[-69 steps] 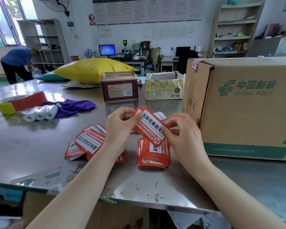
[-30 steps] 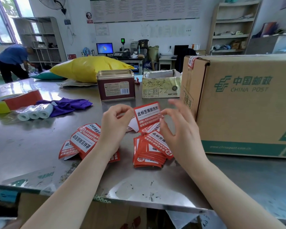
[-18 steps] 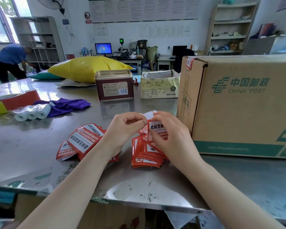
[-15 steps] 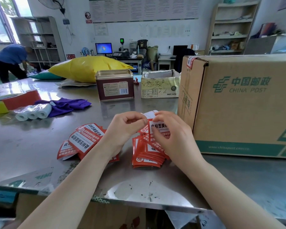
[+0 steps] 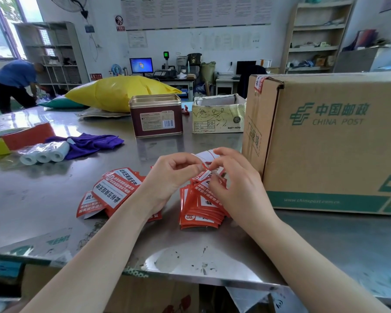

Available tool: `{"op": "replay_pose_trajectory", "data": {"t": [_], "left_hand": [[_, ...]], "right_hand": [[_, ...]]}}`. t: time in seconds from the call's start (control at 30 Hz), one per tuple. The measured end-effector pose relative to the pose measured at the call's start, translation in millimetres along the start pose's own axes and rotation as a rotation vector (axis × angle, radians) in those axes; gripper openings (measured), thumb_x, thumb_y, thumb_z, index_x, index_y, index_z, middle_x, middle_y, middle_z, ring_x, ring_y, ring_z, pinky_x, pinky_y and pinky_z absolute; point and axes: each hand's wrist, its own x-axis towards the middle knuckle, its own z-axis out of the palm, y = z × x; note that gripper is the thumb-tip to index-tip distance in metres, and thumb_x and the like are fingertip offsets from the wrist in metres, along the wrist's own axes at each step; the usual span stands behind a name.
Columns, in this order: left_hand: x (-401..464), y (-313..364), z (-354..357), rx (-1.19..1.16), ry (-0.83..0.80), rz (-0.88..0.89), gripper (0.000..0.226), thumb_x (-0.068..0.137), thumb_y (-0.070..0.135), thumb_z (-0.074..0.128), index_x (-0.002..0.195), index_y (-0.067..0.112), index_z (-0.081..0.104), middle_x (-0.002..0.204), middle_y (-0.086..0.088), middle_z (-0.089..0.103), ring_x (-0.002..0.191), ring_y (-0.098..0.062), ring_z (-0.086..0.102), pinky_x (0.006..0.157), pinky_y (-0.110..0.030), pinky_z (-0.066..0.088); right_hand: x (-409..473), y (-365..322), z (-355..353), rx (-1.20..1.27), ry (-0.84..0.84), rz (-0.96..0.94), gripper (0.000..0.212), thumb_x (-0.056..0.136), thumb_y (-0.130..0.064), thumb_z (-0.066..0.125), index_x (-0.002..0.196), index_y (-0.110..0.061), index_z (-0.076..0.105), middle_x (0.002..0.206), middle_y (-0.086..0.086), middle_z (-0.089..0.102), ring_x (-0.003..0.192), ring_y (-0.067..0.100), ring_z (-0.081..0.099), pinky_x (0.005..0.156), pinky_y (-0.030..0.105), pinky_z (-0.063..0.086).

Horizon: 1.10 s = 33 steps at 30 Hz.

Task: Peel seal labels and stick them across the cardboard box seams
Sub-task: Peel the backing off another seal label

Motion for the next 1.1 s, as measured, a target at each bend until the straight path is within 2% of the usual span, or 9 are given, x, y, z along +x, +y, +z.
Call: {"op": "replay_pose_trajectory", "data": {"t": [0.07, 0.13, 0.23, 0.43, 0.7, 0.87, 1.0, 1.1], "left_hand": [[0.0, -0.5, -0.6, 0.006, -0.002, -0.003, 0.018, 0.086, 0.007, 0.061, 0.074, 0.016, 0.07, 0.074, 0.001, 0.071, 0.071, -0.01, 0.067, 0.064, -0.02, 0.051], [0.4, -0.9, -1.1, -0.003, -0.005, -0.017, 0.017, 0.086, 0.01, 0.061, 0.076, 0.018, 0.072, 0.077, 0.0, 0.072, 0.074, -0.013, 0.068, 0.065, -0.022, 0.052], [0.4, -0.7, -1.0, -0.009, -0.021, -0.016, 0.015, 0.086, 0.01, 0.062, 0.078, 0.017, 0.073, 0.077, 0.001, 0.072, 0.073, -0.012, 0.068, 0.064, -0.019, 0.05], [-0.7, 1.2, 0.5, -0.015, -0.003, 0.025, 0.012, 0.084, 0.004, 0.064, 0.078, 0.011, 0.072, 0.082, 0.0, 0.068, 0.071, -0.008, 0.067, 0.062, -0.015, 0.049], [-0.4, 0.7, 2.2, 0.071, 0.056, 0.04, 0.016, 0.083, 0.006, 0.066, 0.075, 0.019, 0.073, 0.088, 0.004, 0.066, 0.076, -0.006, 0.066, 0.063, -0.014, 0.049], [-0.8, -0.1, 1.3, 0.145, 0.017, 0.059, 0.013, 0.083, 0.012, 0.068, 0.079, 0.024, 0.073, 0.092, 0.004, 0.064, 0.078, -0.007, 0.065, 0.066, -0.017, 0.052], [-1.3, -0.6, 0.7, 0.183, -0.019, 0.063, 0.01, 0.081, 0.02, 0.068, 0.08, 0.029, 0.073, 0.093, 0.008, 0.062, 0.076, -0.003, 0.062, 0.065, -0.017, 0.05], [-1.3, 0.0, 1.6, 0.212, -0.021, 0.075, 0.012, 0.082, 0.019, 0.068, 0.079, 0.03, 0.073, 0.092, 0.009, 0.062, 0.07, 0.002, 0.06, 0.06, -0.013, 0.046]], "right_hand": [[0.3, 0.5, -0.3, 0.009, 0.02, -0.002, 0.008, 0.083, -0.012, 0.059, 0.091, -0.011, 0.062, 0.117, 0.001, 0.061, 0.107, 0.015, 0.055, 0.088, 0.028, 0.045], [-0.4, 0.5, -0.3, 0.02, 0.041, -0.023, 0.009, 0.083, -0.012, 0.057, 0.091, -0.012, 0.062, 0.102, 0.001, 0.065, 0.094, 0.018, 0.059, 0.079, 0.034, 0.05], [-1.3, 0.1, 0.5, 0.015, 0.07, -0.039, 0.014, 0.082, -0.016, 0.056, 0.093, -0.013, 0.065, 0.091, 0.0, 0.067, 0.085, 0.019, 0.061, 0.073, 0.037, 0.052], [0.3, 0.5, 0.8, 0.008, 0.122, -0.083, 0.015, 0.081, -0.016, 0.058, 0.09, -0.012, 0.069, 0.085, 0.002, 0.07, 0.081, 0.02, 0.064, 0.07, 0.037, 0.054], [-0.1, -0.4, -0.7, 0.004, 0.106, -0.087, 0.015, 0.083, -0.021, 0.057, 0.088, -0.014, 0.069, 0.084, 0.001, 0.07, 0.081, 0.019, 0.064, 0.068, 0.039, 0.054], [0.4, -4.0, -3.5, 0.048, 0.055, -0.019, 0.019, 0.085, -0.031, 0.057, 0.087, -0.015, 0.068, 0.083, -0.002, 0.069, 0.081, 0.016, 0.061, 0.068, 0.037, 0.052], [0.8, -3.6, -4.2, 0.075, 0.05, 0.019, 0.011, 0.088, -0.021, 0.061, 0.086, -0.014, 0.068, 0.081, -0.003, 0.068, 0.076, 0.012, 0.06, 0.066, 0.033, 0.051], [1.3, -3.8, -4.4, 0.082, 0.039, 0.059, 0.013, 0.091, -0.022, 0.057, 0.088, -0.014, 0.066, 0.082, -0.005, 0.066, 0.076, 0.01, 0.06, 0.066, 0.03, 0.051]]}}
